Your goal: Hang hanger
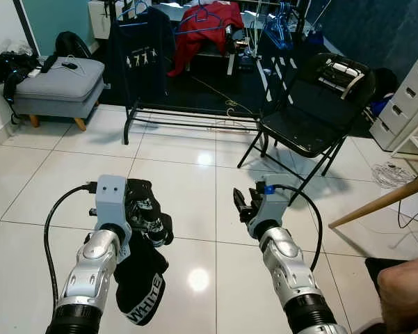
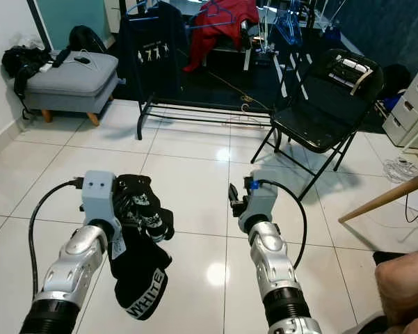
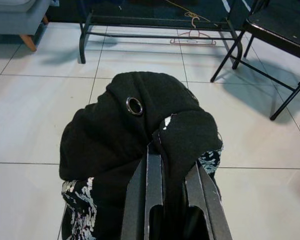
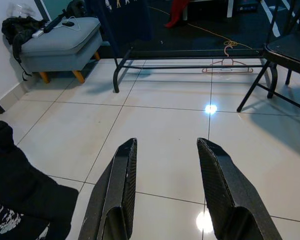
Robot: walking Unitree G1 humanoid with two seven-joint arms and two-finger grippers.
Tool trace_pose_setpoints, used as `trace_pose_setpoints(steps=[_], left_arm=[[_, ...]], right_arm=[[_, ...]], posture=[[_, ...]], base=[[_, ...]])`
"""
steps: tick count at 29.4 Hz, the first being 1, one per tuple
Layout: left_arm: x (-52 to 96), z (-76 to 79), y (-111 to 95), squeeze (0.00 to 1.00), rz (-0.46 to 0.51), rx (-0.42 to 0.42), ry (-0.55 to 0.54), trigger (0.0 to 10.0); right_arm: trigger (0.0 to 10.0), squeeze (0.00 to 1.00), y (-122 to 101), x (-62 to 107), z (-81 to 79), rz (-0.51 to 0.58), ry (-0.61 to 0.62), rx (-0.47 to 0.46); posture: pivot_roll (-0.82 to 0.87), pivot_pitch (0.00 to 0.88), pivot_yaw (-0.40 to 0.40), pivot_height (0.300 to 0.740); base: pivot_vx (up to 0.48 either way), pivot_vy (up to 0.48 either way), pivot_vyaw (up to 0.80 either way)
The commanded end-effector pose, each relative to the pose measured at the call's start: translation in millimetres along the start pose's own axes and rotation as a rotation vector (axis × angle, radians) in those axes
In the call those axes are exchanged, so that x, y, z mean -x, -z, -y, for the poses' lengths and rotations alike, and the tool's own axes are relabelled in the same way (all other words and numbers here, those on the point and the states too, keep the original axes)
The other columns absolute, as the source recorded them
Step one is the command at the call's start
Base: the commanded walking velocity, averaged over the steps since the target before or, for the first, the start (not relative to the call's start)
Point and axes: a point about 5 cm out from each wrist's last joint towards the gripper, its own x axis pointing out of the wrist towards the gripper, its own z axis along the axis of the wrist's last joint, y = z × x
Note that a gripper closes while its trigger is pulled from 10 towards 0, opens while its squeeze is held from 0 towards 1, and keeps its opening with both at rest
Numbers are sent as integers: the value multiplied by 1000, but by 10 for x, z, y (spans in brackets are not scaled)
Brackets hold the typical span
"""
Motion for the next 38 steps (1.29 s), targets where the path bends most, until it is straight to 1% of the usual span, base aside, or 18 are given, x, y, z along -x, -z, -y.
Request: trace_pose_setpoints(steps=[1, 23, 38], left_arm=[[5, 19, -36, 0, 16, 12, 10, 10000], [16, 37, -40, 0, 16, 2, 27, 10000], [15, 45, -48, 0, 18, 2, 34, 10000]], right_arm=[[10000, 0, -10, 17, 7, 14, 4, -14], [10000, 0, -20, 23, -1, 19, 5, -17], [10000, 0, -24, 23, -1, 19, 4, -17]], posture=[[2, 91, -61, 740], [3, 98, -61, 740], [3, 97, -60, 740]], base=[[0, 0, 0], [0, 0, 0], [245, 0, 0]])
